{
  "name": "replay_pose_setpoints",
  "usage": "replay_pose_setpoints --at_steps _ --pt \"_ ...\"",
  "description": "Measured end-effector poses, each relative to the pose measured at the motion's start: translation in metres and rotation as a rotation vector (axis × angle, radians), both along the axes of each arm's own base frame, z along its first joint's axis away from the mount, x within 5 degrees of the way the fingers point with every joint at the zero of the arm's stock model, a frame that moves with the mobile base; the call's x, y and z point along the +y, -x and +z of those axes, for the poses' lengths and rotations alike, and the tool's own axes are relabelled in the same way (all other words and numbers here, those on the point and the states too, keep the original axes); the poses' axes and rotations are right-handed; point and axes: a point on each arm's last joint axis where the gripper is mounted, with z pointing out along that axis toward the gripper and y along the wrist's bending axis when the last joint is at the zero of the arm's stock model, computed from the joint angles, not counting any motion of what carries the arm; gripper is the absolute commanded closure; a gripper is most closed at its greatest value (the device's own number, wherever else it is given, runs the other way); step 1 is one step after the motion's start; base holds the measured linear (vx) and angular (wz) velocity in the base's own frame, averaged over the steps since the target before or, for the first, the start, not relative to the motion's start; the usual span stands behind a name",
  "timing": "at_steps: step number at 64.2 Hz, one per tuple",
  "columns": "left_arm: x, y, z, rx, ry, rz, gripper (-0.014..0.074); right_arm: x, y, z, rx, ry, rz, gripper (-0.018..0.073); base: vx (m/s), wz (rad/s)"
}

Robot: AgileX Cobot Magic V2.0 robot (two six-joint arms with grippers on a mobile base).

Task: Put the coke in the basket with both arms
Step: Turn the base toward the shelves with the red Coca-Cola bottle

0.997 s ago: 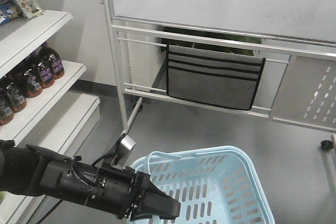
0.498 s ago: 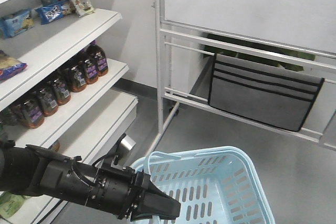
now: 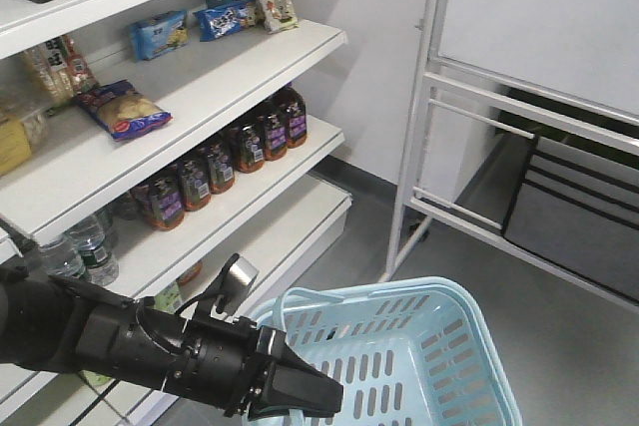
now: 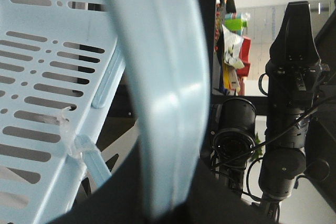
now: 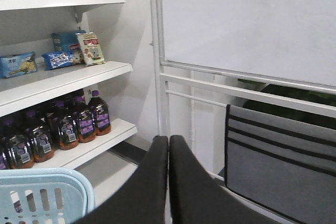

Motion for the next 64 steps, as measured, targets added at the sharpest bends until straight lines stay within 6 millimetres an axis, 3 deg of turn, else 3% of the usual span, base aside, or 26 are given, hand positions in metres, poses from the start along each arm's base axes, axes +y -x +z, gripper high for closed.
replay_pose_setpoints --at_steps 64 --pt "0.0000 0.0000 -0.0001 0.000 -0.001 0.000 0.0603 0.0000 0.0000 0.0000 0.000 0.000 0.000 0.0568 0.09 0.37"
